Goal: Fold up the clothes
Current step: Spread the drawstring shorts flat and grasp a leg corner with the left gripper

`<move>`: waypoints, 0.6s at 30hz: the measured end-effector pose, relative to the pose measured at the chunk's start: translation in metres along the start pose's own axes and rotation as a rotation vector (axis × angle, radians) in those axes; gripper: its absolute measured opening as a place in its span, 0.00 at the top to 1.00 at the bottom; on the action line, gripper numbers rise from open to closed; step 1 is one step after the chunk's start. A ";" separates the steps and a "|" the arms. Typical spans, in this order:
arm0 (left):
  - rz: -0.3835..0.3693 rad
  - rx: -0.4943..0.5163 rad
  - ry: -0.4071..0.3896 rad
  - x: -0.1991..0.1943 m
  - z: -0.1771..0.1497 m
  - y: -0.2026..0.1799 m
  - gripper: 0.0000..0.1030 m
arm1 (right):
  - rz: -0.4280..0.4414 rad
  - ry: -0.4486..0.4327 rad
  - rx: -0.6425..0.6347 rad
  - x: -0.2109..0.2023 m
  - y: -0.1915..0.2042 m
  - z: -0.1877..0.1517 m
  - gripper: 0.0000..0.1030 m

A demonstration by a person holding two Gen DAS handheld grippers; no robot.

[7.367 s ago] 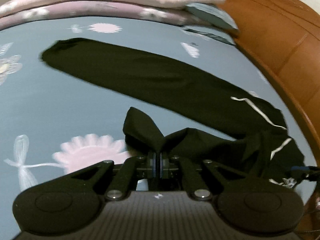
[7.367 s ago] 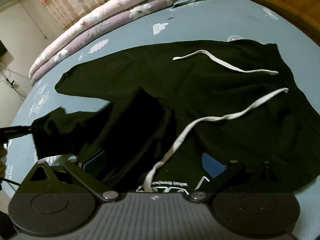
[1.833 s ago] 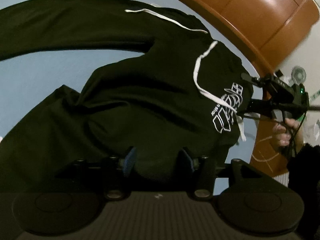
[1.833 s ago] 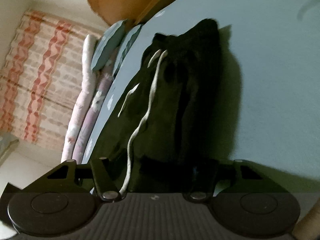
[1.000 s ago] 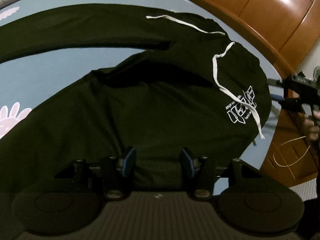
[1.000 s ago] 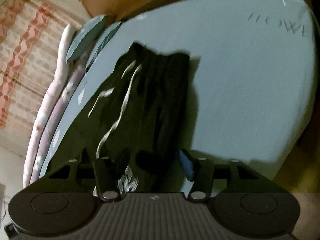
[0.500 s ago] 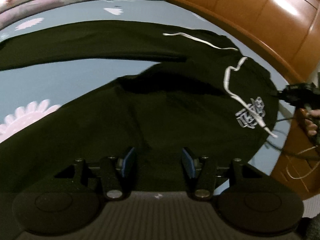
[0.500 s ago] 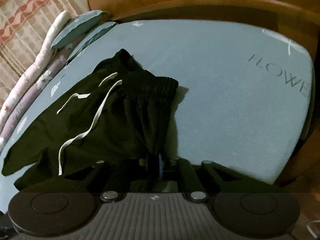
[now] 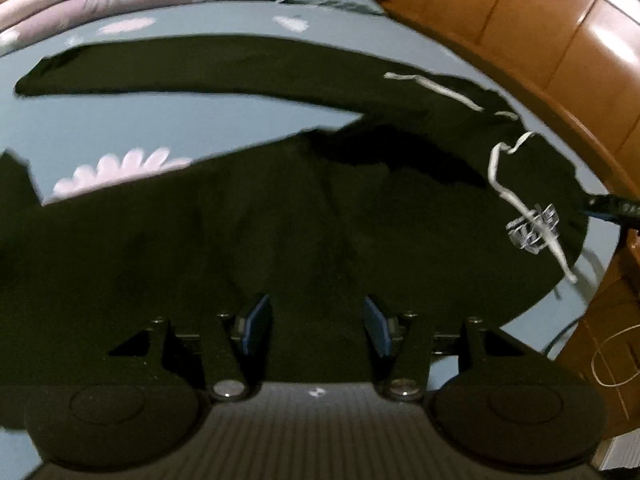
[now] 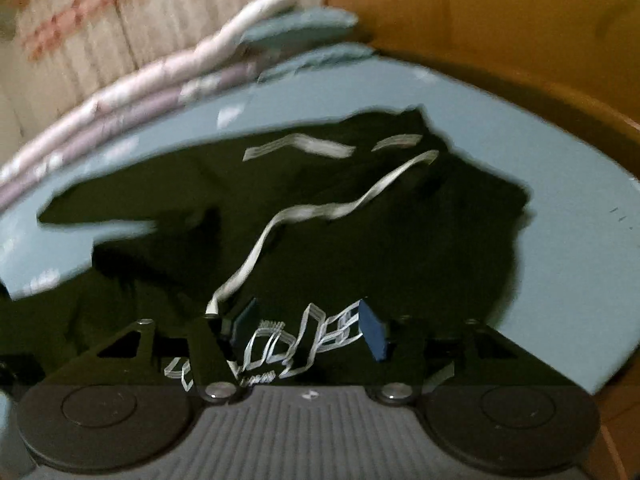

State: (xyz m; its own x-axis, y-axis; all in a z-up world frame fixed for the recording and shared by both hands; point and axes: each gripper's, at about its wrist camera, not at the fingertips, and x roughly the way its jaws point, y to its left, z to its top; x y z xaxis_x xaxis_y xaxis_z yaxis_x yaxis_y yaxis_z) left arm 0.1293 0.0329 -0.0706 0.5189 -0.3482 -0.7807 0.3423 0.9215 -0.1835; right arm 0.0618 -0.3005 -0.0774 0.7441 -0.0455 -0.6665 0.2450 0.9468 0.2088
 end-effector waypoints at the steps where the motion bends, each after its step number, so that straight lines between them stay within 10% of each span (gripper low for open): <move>1: 0.001 -0.008 -0.008 -0.004 -0.004 0.001 0.49 | -0.012 0.021 -0.003 0.008 0.003 -0.005 0.38; 10: 0.018 -0.108 -0.046 -0.039 -0.040 0.011 0.49 | 0.046 0.008 0.013 0.022 0.009 -0.024 0.00; 18: 0.139 -0.179 -0.182 -0.090 -0.047 0.041 0.49 | -0.008 -0.009 -0.083 0.023 0.026 -0.033 0.00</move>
State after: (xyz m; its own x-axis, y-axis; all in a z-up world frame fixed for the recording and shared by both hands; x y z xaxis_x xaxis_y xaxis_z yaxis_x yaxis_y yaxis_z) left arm 0.0603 0.1105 -0.0358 0.6888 -0.2266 -0.6886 0.1224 0.9726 -0.1975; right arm 0.0646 -0.2663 -0.1113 0.7480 -0.0553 -0.6614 0.1985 0.9695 0.1434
